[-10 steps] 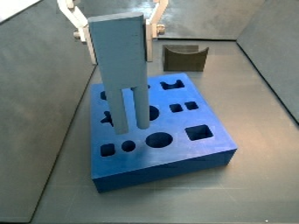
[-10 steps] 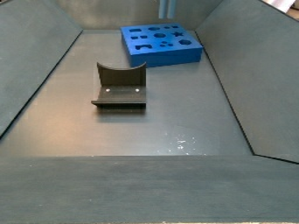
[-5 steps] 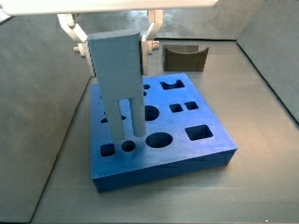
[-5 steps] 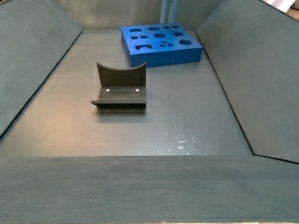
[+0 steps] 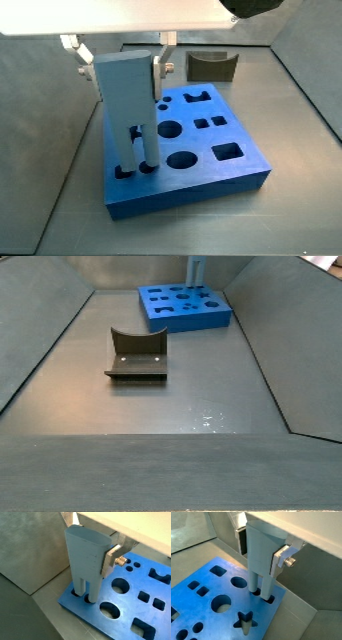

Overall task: Pick up the square-circle object. Move up. Move to above the board. Insert the square-circle object.
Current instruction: Insert the square-circle object.

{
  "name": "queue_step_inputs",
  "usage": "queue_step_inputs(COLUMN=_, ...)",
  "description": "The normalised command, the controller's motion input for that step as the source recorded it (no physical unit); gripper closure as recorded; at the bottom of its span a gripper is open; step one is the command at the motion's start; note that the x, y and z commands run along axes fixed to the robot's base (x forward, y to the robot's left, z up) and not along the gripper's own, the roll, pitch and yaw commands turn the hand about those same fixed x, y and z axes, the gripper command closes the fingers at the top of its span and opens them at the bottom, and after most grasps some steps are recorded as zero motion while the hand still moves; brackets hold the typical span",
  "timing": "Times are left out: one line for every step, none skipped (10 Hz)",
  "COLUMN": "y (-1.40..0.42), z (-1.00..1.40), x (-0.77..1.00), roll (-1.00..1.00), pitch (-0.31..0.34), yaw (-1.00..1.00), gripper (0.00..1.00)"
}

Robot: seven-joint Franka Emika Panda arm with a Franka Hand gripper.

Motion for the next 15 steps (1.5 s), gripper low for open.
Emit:
queue_step_inputs(y=-0.09, z=-0.14, x=-0.05, roll=0.06, pitch=-0.011, yaw=0.00, gripper=1.00)
queue_step_inputs(y=-0.11, z=-0.22, x=-0.10, roll=0.09, pitch=-0.039, yaw=0.00, gripper=1.00)
queue_step_inputs(y=0.00, z=0.00, x=0.00, roll=-0.02, pitch=-0.010, yaw=0.00, gripper=1.00)
queue_step_inputs(y=-0.09, z=-0.06, x=0.00, roll=0.00, pitch=-0.001, yaw=0.00, gripper=1.00)
queue_step_inputs(y=-0.14, z=-0.31, x=0.03, roll=0.00, pitch=-0.060, yaw=0.05, gripper=1.00)
queue_step_inputs(y=-0.09, z=-0.34, x=0.02, roll=-0.06, pitch=-0.104, yaw=0.06, gripper=1.00)
queue_step_inputs(y=-0.02, z=-0.12, x=0.00, roll=-0.05, pitch=-0.060, yaw=0.04, gripper=1.00)
queue_step_inputs(y=0.00, z=-0.11, x=0.00, roll=0.04, pitch=0.000, yaw=0.04, gripper=1.00)
queue_step_inputs(y=0.00, z=-0.48, x=0.01, roll=0.18, pitch=-0.074, yaw=0.14, gripper=1.00)
queue_step_inputs(y=0.00, z=-0.55, x=0.00, roll=0.31, pitch=-0.154, yaw=0.16, gripper=1.00)
queue_step_inputs(y=0.00, z=-0.48, x=0.00, roll=0.35, pitch=-0.147, yaw=0.19, gripper=1.00)
queue_step_inputs(y=-0.09, z=-0.51, x=0.00, roll=0.33, pitch=-0.160, yaw=0.16, gripper=1.00)
queue_step_inputs(y=-0.19, z=-0.50, x=-0.01, roll=0.35, pitch=-0.187, yaw=0.13, gripper=1.00)
queue_step_inputs(y=-0.26, z=-0.50, x=0.00, roll=0.34, pitch=-0.201, yaw=0.13, gripper=1.00)
queue_step_inputs(y=-0.37, z=-0.55, x=0.03, roll=0.29, pitch=-0.211, yaw=0.11, gripper=1.00)
